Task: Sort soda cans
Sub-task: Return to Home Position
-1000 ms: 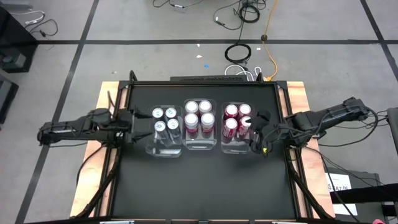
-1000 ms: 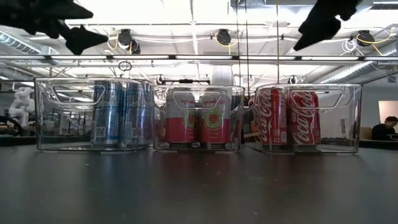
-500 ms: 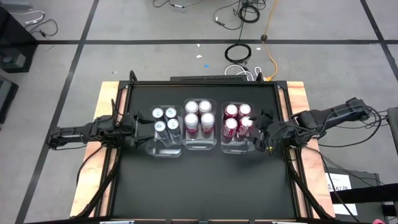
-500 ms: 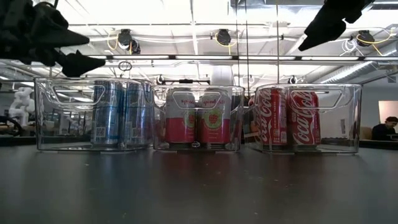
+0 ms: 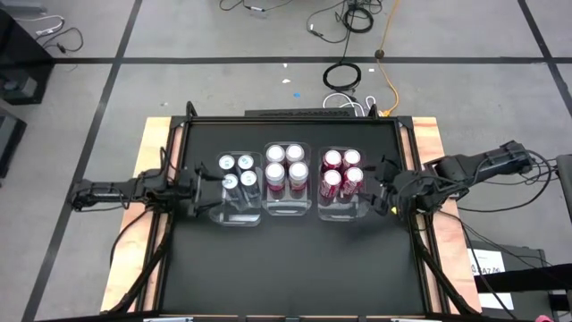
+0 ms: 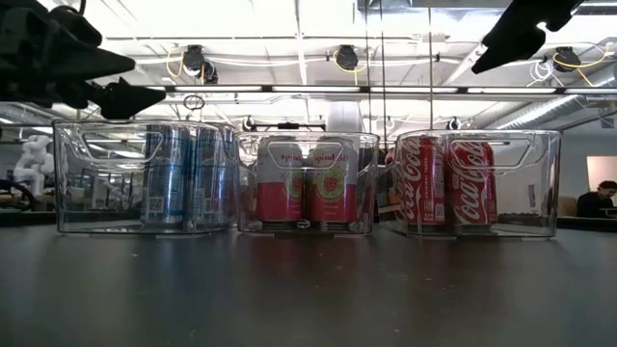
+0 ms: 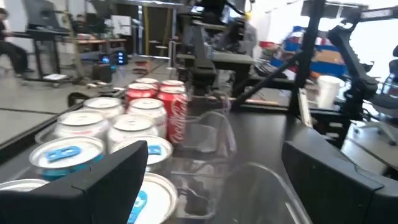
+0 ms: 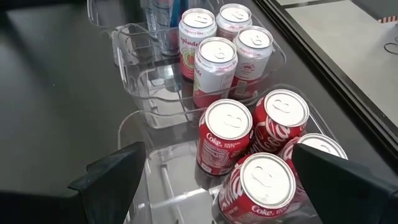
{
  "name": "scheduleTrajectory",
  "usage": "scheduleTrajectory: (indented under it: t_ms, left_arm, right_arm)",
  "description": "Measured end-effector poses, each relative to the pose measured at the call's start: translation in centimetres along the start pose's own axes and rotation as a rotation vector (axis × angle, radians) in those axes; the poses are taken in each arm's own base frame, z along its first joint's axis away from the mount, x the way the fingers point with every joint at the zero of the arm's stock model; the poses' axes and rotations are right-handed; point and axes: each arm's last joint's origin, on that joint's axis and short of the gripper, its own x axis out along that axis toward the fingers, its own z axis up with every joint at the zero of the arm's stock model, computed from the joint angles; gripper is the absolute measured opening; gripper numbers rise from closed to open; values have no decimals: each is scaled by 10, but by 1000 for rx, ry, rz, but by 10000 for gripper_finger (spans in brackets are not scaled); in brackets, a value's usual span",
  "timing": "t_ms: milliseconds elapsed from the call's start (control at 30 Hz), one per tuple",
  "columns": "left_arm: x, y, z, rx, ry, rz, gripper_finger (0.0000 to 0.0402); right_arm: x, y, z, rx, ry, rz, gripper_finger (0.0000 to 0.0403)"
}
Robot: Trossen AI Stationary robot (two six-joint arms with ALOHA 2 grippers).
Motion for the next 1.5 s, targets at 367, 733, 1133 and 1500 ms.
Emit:
scheduleTrajectory:
  t_ms: [367, 733, 1133, 1500]
  left_arm:
    - [0, -4, -1, -27, 8, -43, 379]
    - [0, -4, -1, -133, 11, -42, 379]
    - [0, -2, 0, -121, -5, 25, 376]
    - [0, -2, -1, -25, -2, 21, 196]
  right_arm:
    - [-8, -6, -3, -56, -1, -2, 396]
    - [-13, -10, -5, -53, -8, 0, 396]
    - [-13, -9, -2, 4, -35, 12, 396]
    - [-13, -7, 1, 29, -60, 27, 396]
